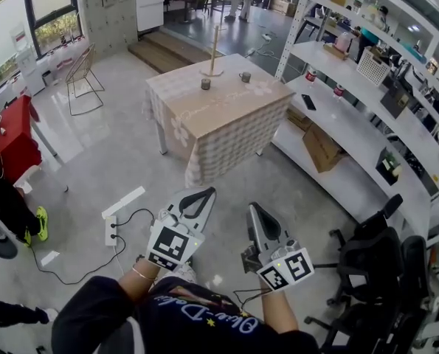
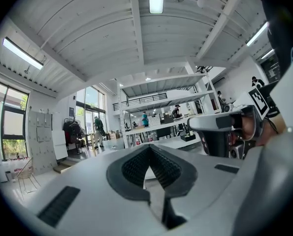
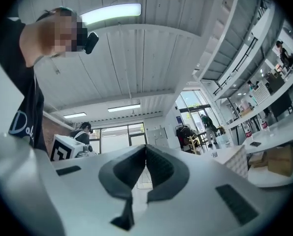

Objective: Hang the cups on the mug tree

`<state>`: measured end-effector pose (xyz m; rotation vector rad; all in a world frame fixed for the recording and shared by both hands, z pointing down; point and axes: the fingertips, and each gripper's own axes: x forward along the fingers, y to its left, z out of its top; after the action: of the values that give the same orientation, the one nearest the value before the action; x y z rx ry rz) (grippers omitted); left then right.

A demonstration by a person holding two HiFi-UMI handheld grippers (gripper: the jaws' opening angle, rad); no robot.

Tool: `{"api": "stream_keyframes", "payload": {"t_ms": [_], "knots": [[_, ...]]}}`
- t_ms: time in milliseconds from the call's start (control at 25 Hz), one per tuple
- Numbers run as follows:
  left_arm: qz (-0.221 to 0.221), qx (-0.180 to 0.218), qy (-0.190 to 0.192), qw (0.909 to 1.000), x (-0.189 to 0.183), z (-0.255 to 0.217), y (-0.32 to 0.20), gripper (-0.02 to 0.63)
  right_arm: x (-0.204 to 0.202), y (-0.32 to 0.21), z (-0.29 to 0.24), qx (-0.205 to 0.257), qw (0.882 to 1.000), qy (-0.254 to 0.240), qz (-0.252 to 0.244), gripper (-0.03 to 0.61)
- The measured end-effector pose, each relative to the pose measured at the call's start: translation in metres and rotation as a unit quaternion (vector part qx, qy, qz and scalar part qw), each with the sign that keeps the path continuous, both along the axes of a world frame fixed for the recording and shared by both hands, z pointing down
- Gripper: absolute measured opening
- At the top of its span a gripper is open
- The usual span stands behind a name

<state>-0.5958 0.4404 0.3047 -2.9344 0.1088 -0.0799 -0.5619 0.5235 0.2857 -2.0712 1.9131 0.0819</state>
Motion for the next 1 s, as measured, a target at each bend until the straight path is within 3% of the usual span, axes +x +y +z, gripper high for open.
{"api": "stream_keyframes", "payload": {"t_ms": [760, 1000], "knots": [[0.022, -0.026, 0.034, 0.9989, 0.063, -0.021, -0.060, 0.008, 0.058, -0.065, -0.026, 0.010, 1.000, 0.003, 0.015, 0.009], [0.015, -0.035, 0.021, 0.9991, 0.069, -0.012, -0.084, 0.008, 0.068, -0.091, -0.025, -0.004, 1.000, 0.005, 0.028, 0.011]]}}
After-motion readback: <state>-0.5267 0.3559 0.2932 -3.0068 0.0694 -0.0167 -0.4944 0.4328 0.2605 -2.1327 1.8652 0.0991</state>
